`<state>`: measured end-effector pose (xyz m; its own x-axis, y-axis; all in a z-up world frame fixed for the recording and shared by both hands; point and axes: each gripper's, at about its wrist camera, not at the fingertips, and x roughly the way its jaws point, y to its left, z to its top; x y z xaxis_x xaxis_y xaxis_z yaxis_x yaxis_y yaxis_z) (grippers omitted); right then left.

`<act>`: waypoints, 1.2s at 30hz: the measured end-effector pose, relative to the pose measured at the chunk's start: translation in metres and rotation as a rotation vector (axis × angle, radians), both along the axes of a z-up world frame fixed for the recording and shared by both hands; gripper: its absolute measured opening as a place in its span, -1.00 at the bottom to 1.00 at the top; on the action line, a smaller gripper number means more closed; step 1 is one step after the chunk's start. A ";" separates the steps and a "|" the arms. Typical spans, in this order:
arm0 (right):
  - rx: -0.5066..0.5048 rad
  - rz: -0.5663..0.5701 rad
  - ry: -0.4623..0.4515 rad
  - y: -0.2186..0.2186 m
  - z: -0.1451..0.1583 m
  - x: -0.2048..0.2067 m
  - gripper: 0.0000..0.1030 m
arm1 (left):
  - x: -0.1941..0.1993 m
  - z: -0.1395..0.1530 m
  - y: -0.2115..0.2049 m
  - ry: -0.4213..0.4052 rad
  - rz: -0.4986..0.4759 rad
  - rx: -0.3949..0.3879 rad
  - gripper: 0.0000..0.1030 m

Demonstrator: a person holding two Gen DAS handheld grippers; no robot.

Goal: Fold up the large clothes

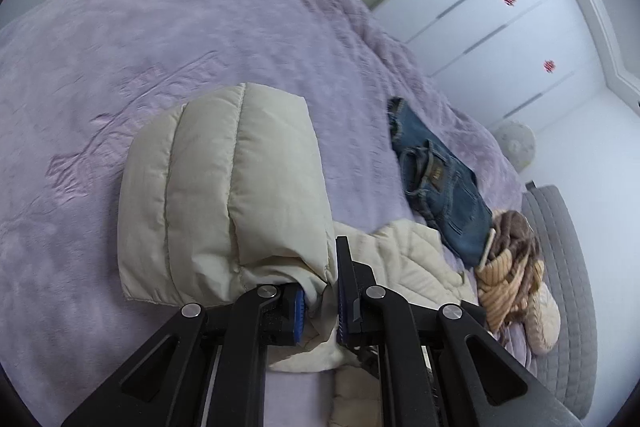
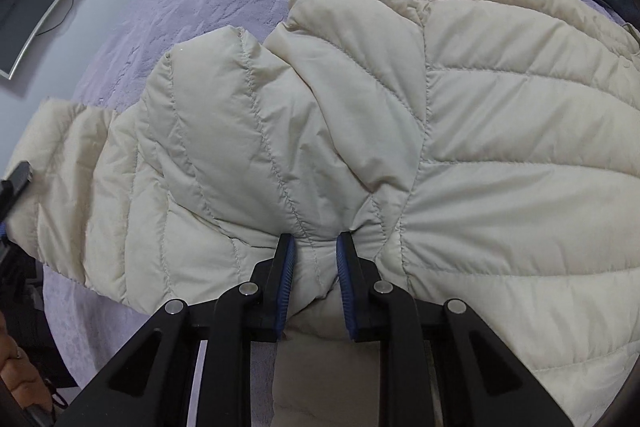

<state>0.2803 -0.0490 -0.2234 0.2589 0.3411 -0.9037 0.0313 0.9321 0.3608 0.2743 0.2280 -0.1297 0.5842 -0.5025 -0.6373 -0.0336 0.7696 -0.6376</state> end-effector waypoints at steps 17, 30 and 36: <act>0.042 -0.354 -0.019 -0.258 0.046 -0.105 -0.53 | -0.021 -0.014 -0.360 -0.030 -0.636 0.391 -0.73; 0.121 -0.475 0.017 -0.337 0.020 -0.136 -0.53 | -0.057 -0.051 -0.445 -0.091 -0.789 0.724 0.69; 0.122 -0.457 0.016 -0.342 0.024 -0.141 -0.44 | -0.070 -0.024 -0.438 -0.182 -0.775 0.715 1.00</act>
